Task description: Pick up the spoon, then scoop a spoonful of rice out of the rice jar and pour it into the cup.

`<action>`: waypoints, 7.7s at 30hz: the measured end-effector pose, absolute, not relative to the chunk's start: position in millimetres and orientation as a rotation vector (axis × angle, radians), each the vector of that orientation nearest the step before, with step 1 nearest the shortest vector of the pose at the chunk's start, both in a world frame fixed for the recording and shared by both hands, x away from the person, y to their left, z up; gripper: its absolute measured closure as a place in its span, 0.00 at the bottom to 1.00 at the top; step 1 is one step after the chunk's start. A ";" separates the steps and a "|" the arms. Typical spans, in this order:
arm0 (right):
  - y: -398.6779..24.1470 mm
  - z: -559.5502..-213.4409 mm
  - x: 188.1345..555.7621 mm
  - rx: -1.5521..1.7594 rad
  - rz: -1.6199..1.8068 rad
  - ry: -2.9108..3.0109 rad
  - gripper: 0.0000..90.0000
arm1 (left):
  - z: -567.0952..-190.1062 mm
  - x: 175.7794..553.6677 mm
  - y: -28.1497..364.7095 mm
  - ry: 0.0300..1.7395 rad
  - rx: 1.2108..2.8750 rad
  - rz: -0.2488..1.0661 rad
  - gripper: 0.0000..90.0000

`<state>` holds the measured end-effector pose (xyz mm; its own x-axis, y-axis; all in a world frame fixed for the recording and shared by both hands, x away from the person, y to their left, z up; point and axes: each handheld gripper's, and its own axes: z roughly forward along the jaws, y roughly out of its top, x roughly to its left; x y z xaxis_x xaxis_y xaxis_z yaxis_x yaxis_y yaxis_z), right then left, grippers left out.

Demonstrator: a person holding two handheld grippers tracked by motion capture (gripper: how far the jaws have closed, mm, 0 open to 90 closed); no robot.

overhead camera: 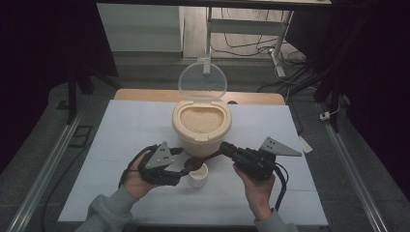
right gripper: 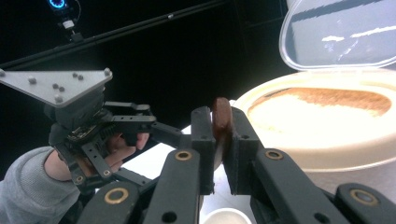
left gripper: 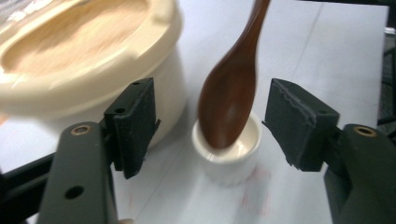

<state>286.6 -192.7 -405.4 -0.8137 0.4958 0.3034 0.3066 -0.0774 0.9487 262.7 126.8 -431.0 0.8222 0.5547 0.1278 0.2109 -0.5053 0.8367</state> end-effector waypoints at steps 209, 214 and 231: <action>-253.8 -408.2 386.0 1.926 2.295 1.673 0.92 | -508.9 259.3 214.1 0.909 2.142 0.353 0.25; -256.2 -409.0 374.5 1.905 2.297 1.712 0.92 | -509.0 259.6 214.1 0.911 2.142 0.353 0.25; -245.9 -435.8 354.8 1.904 2.205 1.904 0.92 | -509.5 259.9 212.7 0.912 2.148 0.354 0.25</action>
<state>354.8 -245.9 -435.8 -0.3616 0.3713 0.8552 0.7921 -0.3614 0.4919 259.9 212.7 -509.5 0.7062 0.7069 -0.0385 0.4958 -0.4550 0.7397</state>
